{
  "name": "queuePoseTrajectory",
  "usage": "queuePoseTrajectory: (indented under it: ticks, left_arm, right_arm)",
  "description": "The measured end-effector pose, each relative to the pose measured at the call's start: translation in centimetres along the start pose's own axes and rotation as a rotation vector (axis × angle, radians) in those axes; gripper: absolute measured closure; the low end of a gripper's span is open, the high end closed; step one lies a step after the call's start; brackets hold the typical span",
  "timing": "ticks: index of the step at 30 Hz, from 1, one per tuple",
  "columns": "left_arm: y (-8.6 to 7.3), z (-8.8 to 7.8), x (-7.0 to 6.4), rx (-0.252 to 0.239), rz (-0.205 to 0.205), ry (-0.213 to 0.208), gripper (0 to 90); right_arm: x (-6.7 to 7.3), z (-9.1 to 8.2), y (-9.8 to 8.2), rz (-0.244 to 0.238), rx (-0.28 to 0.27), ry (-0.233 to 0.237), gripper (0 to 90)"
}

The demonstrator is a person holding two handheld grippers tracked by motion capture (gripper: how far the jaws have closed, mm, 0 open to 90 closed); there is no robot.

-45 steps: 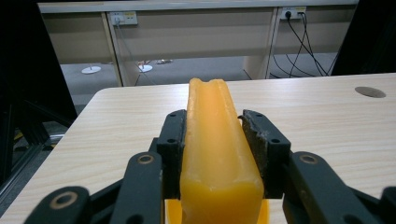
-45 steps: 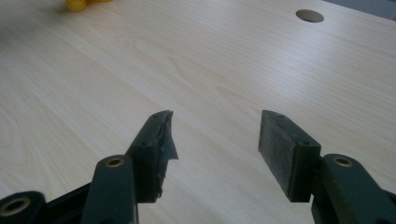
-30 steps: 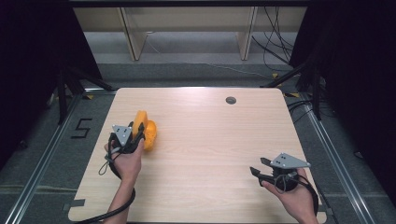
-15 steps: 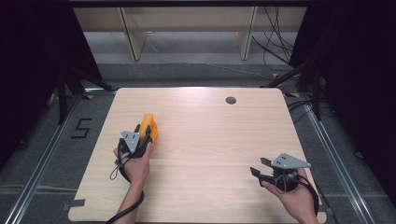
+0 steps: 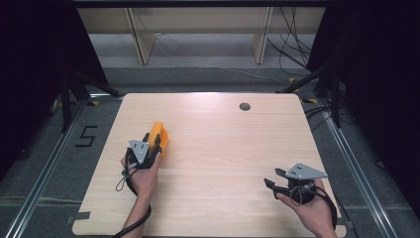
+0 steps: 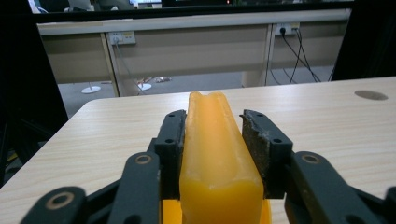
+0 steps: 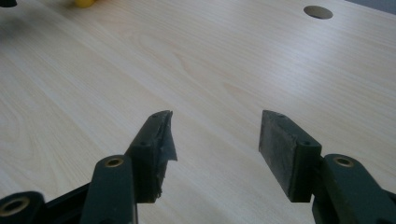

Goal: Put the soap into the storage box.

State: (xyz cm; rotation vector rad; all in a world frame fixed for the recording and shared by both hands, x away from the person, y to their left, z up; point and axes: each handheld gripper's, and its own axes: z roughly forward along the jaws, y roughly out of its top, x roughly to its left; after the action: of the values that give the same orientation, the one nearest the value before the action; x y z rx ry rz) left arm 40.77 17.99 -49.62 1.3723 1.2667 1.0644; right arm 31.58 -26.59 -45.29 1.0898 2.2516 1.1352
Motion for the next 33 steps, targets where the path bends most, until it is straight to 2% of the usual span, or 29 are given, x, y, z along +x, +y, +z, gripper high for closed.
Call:
queuePoseTrajectory:
  ticks: [1, 2, 3, 4, 6, 7, 8, 10, 12, 14, 16, 17, 21, 23, 25, 26, 27, 28, 30, 31, 33]
  left_arm:
    - [0.2, 0.0, 0.0, 0.018, 0.005, -0.003, 55.6]
    - [0.5, 0.0, -0.1, 0.030, 0.004, -0.009, 53.0]
    - [0.9, -0.1, -0.1, 0.045, 0.003, -0.013, 49.7]
    - [1.4, -0.1, -0.1, 0.070, 0.013, -0.020, 45.1]
    - [2.4, -0.4, -0.2, 0.078, 0.021, -0.026, 39.3]
    - [3.0, -0.6, -0.2, 0.097, 0.037, -0.018, 36.4]
    - [3.6, -0.8, -0.3, 0.132, 0.047, -0.009, 32.9]
    - [4.5, -1.1, -0.1, 0.171, 0.042, -0.021, 27.7]
    - [5.3, -1.4, 0.2, 0.243, 0.044, -0.027, 25.7]
    - [6.1, -1.6, 0.5, 0.311, 0.020, -0.055, 23.9]
    - [6.9, -1.8, 0.6, 0.396, 0.027, -0.084, 24.2]
    - [7.4, -1.9, 0.7, 0.427, 0.034, -0.097, 23.8]
    - [8.8, -2.3, 0.5, 0.500, 0.075, -0.162, 22.7]
    - [9.3, -2.6, 0.5, 0.563, 0.110, -0.199, 22.0]
    - [9.7, -3.1, 0.7, 0.576, 0.087, -0.234, 22.2]
    - [9.8, -3.4, 0.9, 0.578, 0.093, -0.232, 22.4]
    - [9.9, -3.7, 1.0, 0.587, 0.110, -0.228, 22.6]
    - [9.9, -3.9, 1.1, 0.590, 0.111, -0.233, 22.8]
    - [9.7, -4.6, 1.2, 0.606, 0.116, -0.268, 22.3]
    - [9.5, -4.9, 1.3, 0.605, 0.124, -0.280, 22.3]
    - [8.5, -5.8, 1.3, 0.616, 0.169, -0.300, 22.3]
  right_arm:
    - [0.2, -0.1, 0.0, 0.021, 0.007, -0.002, 44.6]
    - [0.2, -0.1, 0.0, 0.023, 0.008, -0.002, 44.6]
    - [0.0, 0.0, 0.0, 0.001, 0.000, 0.003, 44.5]
    - [0.0, 0.0, 0.0, 0.002, 0.002, 0.004, 44.5]
    - [-0.1, 0.1, 0.0, -0.016, -0.010, -0.004, 44.4]
    - [-0.1, 0.1, 0.0, -0.016, -0.010, -0.003, 44.3]
    - [-0.1, 0.1, 0.0, -0.015, -0.009, -0.004, 44.3]
    - [0.0, 0.0, 0.0, 0.005, 0.006, 0.003, 44.1]
    - [0.0, 0.0, -0.1, 0.011, 0.010, 0.002, 44.0]
    - [0.0, 0.0, -0.1, 0.007, 0.010, 0.004, 43.9]
    - [0.0, 0.0, -0.1, 0.005, 0.011, 0.003, 43.7]
    - [0.0, 0.1, -0.1, 0.008, 0.005, 0.000, 43.7]
    - [0.0, 0.1, -0.1, 0.003, 0.010, 0.001, 43.4]
    - [0.0, 0.0, -0.1, 0.010, 0.016, 0.000, 43.2]
    - [0.0, -0.1, -0.2, 0.026, 0.018, 0.000, 43.1]
    - [-0.3, 0.0, -0.2, -0.009, 0.002, -0.005, 43.0]
    - [-0.2, 0.0, -0.2, 0.006, 0.011, 0.003, 43.0]
    - [-0.3, 0.0, -0.2, -0.001, 0.007, -0.001, 42.9]
    - [-0.2, 0.1, -0.2, 0.006, 0.010, -0.002, 42.8]
    - [-0.1, 0.1, -0.2, 0.004, 0.014, 0.004, 42.6]
    - [0.0, 0.0, -0.2, 0.008, 0.012, 0.001, 42.5]
